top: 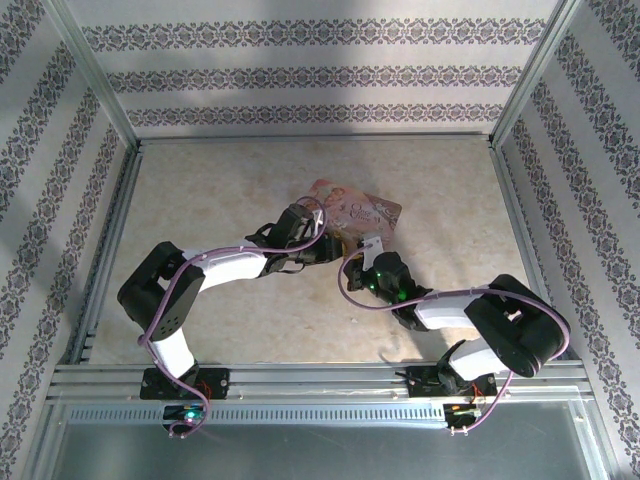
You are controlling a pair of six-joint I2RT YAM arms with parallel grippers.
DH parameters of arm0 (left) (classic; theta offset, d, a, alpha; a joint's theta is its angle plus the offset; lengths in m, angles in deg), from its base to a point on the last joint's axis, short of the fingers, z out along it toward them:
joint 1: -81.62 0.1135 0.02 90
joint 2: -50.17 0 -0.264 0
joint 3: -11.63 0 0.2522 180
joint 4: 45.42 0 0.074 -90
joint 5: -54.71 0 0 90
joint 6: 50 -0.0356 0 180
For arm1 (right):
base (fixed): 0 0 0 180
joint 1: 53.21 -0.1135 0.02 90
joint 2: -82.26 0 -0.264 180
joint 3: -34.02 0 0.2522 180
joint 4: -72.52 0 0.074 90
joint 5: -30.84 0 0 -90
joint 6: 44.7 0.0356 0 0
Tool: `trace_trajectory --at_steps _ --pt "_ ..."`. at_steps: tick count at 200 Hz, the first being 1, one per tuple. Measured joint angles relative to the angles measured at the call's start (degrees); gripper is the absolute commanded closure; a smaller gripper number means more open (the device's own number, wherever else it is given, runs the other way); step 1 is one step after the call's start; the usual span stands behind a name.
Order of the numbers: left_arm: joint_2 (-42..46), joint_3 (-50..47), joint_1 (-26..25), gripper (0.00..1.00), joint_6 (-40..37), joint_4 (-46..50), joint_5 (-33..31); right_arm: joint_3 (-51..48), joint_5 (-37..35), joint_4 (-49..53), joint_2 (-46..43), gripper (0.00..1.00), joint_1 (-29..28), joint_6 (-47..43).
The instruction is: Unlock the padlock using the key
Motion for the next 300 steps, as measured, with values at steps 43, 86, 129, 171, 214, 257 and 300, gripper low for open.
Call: trace_trajectory --at_steps 43,86,129,171,214,257,300 --pt "0.0 0.0 0.0 0.88 1.0 -1.1 -0.4 0.3 2.5 0.0 -0.2 1.0 1.2 0.3" --pt "0.0 0.0 0.0 0.88 1.8 -1.9 -0.4 0.6 2.9 0.8 -0.9 1.0 1.6 1.3" --pt "-0.1 -0.2 0.3 0.88 2.7 -3.0 -0.2 1.0 3.1 1.0 -0.9 1.0 2.0 1.8" --pt "-0.5 -0.2 0.3 0.88 2.9 -3.6 0.0 1.0 3.2 1.2 -0.9 1.0 2.2 2.7" --pt "-1.7 -1.3 0.3 0.88 3.0 -4.9 0.0 0.9 2.6 1.1 1.3 1.0 1.5 4.3" --pt "-4.5 -3.3 -0.1 0.88 4.4 -6.9 1.6 -2.1 2.5 -3.1 5.3 1.0 0.0 5.9" --pt "-6.2 -3.4 -0.9 0.84 4.2 -7.3 1.5 -3.2 2.8 -5.6 8.0 1.0 -0.2 6.9"
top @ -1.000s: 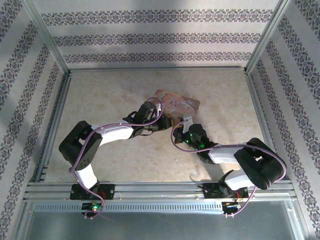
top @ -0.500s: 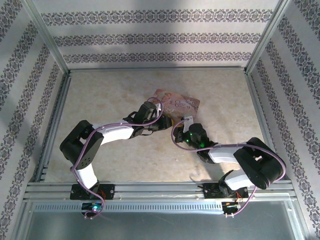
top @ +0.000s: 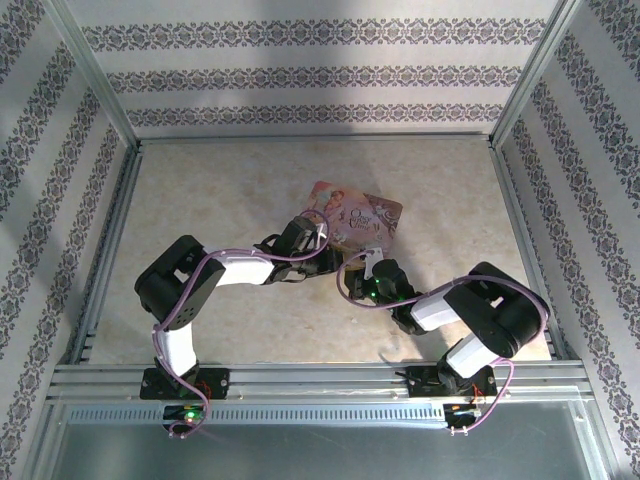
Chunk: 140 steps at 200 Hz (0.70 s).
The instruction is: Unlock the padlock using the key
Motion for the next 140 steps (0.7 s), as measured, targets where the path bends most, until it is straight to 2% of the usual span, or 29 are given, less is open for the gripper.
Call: trace_trajectory --at_steps 60,110,140 --pt "0.6 -0.9 0.0 0.57 0.0 -0.5 0.1 -0.9 0.3 -3.9 2.0 1.0 -0.4 2.0" --pt "6.4 -4.8 0.4 0.48 0.1 -0.5 1.5 -1.1 0.6 -6.9 3.9 1.0 -0.4 2.9" --pt "12.0 -7.0 2.1 0.45 -0.6 0.6 1.6 -1.2 1.0 -7.6 3.9 1.0 -0.4 3.7"
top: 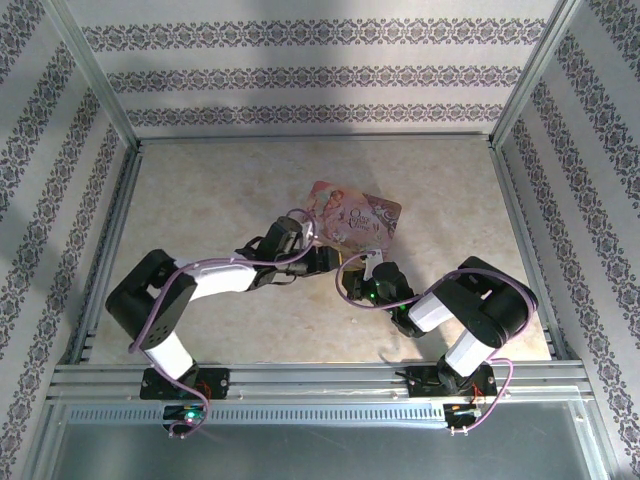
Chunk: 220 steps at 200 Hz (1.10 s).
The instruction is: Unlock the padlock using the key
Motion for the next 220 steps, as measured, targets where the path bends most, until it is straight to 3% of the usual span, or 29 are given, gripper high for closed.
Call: trace_trajectory --at_steps 97,173,220 --pt "22.3 -13.9 9.0 0.36 -1.2 3.8 -0.7 -0.1 3.1 3.3 -3.8 1.0 0.0 8.4" --pt "23.9 -19.1 10.6 0.36 1.9 3.2 0.3 -0.1 6.3 5.3 -6.6 1.0 0.2 18.9" --pt "22.6 -20.3 10.6 0.39 5.8 -1.9 2.4 -0.1 7.5 7.0 -9.1 1.0 0.2 25.5"
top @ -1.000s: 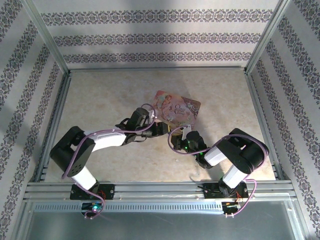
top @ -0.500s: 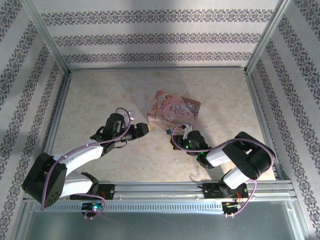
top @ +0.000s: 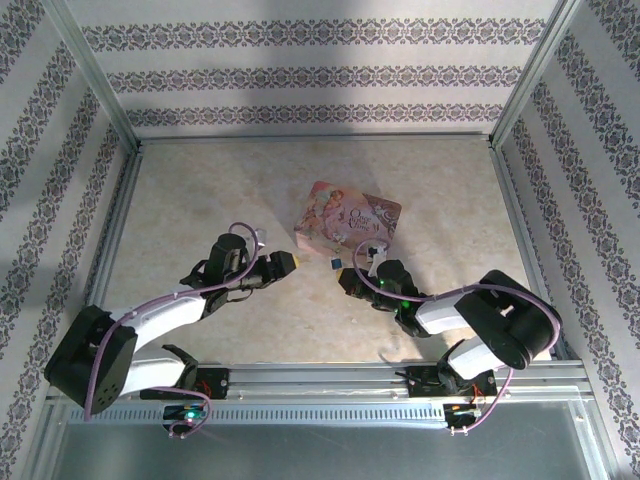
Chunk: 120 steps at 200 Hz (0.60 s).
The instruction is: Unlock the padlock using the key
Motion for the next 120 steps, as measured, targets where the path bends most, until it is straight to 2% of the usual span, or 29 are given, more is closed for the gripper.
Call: trace_trajectory --at_steps 34,120 --pt "-3.8 -0.4 0.0 0.43 3.1 -4.7 2.0 0.7 0.5 2.3 -1.5 1.0 0.0 3.0" --pt "-11.5 -0.2 -1.9 0.43 7.9 -13.6 3.5 1.1 1.6 5.6 -3.9 1.0 0.8 6.1"
